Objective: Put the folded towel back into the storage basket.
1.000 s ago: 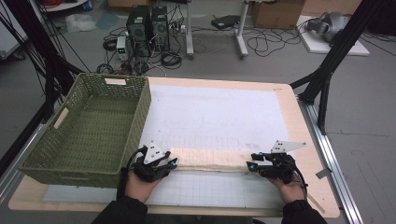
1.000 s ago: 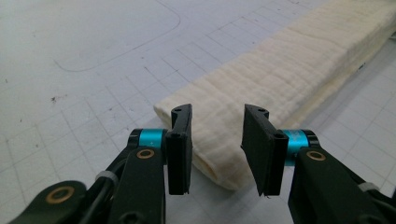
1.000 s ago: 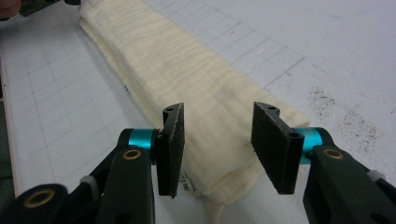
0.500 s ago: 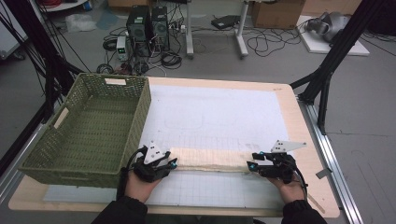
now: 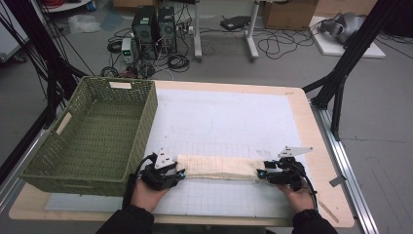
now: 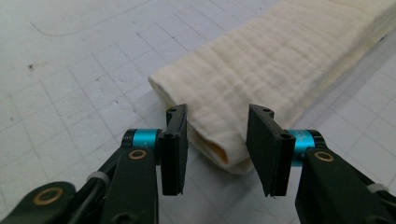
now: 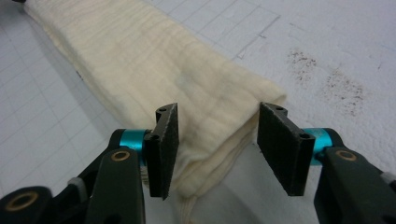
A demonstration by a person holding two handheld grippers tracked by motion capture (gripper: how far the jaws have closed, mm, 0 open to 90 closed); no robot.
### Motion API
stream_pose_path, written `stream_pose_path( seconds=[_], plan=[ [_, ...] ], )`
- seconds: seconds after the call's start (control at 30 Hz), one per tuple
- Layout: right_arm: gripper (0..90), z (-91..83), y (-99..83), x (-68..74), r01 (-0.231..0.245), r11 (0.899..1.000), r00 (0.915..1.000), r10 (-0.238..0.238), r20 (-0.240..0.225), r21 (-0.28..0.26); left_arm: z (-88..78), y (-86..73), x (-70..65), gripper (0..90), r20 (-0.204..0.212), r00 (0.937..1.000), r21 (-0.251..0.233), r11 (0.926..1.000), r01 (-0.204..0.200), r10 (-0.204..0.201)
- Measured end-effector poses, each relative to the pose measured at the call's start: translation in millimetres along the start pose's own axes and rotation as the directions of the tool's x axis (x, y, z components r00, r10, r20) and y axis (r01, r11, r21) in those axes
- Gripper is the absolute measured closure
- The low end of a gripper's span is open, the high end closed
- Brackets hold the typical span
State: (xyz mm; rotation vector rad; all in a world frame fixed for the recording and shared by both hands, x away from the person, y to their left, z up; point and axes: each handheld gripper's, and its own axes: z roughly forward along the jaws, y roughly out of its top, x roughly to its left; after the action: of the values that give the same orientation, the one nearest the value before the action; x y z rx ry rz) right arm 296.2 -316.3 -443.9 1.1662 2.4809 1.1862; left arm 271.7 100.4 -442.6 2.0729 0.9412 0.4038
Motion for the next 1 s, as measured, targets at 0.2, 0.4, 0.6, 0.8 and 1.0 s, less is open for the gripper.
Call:
stream_pose_path(
  seconds=[0.2, 0.4, 0.6, 0.8, 1.0],
  plan=[
    [61.0, 0.7, -0.1, 2.1, 0.015, 1.000, 0.9993, -0.015, -0.035, 0.018, 1.8, -0.6, 1.3, 67.9, 0.038, 0.9990, 0.002, 0.9997, 0.024, -0.024],
    [73.8, 1.4, 0.6, 4.9, 0.051, 0.998, 0.9965, -0.049, -0.067, 0.026, 1.0, -0.7, -3.0, 80.0, 0.039, 0.9992, -0.005, 0.9999, 0.011, -0.011],
    [77.9, -2.0, 4.8, 3.5, 0.055, 0.998, 0.9934, -0.053, -0.102, 0.014, -10.2, -2.2, -9.2, 81.6, -0.003, 1.0000, -0.004, 1.0000, 0.002, -0.002],
    [78.0, -6.2, 12.4, 11.2, 0.081, 0.997, 0.9885, -0.081, -0.127, -0.004, -28.1, -8.3, -17.3, 81.6, -0.036, 0.9994, -0.001, 1.0000, 0.004, -0.005],
    [75.5, 0.7, 11.4, 17.7, 0.105, 0.994, 0.9850, -0.100, -0.141, 0.025, -39.8, -20.4, -21.9, 81.1, -0.032, 0.9995, 0.018, 0.9998, 0.003, -0.002]
  ],
)
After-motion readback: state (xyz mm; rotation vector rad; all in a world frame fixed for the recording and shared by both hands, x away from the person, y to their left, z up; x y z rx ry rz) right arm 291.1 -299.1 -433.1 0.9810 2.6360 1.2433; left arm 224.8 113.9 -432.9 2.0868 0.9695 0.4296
